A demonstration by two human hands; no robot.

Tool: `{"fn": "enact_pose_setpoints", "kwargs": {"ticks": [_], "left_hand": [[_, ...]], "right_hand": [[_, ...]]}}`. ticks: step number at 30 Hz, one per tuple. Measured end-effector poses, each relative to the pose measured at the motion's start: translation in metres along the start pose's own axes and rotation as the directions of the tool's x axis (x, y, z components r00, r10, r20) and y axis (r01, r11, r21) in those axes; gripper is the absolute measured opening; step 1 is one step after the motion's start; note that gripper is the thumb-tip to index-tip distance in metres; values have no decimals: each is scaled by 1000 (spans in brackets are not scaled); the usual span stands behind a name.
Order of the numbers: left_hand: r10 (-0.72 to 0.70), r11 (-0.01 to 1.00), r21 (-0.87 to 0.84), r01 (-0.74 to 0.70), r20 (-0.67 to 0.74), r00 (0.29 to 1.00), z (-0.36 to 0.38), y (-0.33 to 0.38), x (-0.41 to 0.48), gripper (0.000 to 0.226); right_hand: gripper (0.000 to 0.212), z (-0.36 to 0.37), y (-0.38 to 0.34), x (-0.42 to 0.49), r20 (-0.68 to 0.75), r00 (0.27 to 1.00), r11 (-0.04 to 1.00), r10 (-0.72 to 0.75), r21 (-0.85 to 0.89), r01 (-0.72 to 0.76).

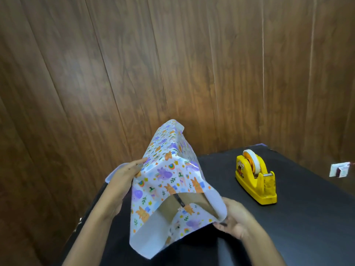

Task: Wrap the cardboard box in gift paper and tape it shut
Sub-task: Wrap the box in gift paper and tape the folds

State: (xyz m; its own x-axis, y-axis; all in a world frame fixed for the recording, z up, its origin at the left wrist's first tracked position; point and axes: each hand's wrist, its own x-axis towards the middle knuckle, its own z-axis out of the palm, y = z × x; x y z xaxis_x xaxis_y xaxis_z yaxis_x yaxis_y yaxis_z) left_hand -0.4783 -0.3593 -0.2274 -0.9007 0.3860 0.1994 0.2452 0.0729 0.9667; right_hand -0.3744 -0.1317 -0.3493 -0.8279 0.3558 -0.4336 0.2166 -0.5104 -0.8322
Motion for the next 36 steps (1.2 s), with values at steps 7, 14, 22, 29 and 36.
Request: {"fn": "enact_pose_setpoints", "kwargs": {"ticks": [7, 14, 22, 29, 36], "left_hand": [[-131, 943, -296, 150, 82, 988, 18, -40, -26, 29], [-308, 905, -296, 305, 35, 951, 55, -76, -38, 29], [-233, 839, -490, 236, 68, 970, 69, -61, -39, 35], [-167, 913, -373, 163, 21, 986, 63, -64, -31, 33], [133, 990, 88, -108, -359, 924, 52, -75, -37, 28]], "right_hand": [[10, -16, -68, -61, -118, 914, 921, -388, -27, 388], [21, -15, -68, -26, -98, 887, 859, -452, -317, 402], [32, -27, -53, -17, 33, 972, 959, -231, -159, 233], [29, -17, -52, -15, 67, 978, 949, -199, -237, 209], [24, -9, -51, -27, -33, 682, 498, -730, -710, 498]]}}
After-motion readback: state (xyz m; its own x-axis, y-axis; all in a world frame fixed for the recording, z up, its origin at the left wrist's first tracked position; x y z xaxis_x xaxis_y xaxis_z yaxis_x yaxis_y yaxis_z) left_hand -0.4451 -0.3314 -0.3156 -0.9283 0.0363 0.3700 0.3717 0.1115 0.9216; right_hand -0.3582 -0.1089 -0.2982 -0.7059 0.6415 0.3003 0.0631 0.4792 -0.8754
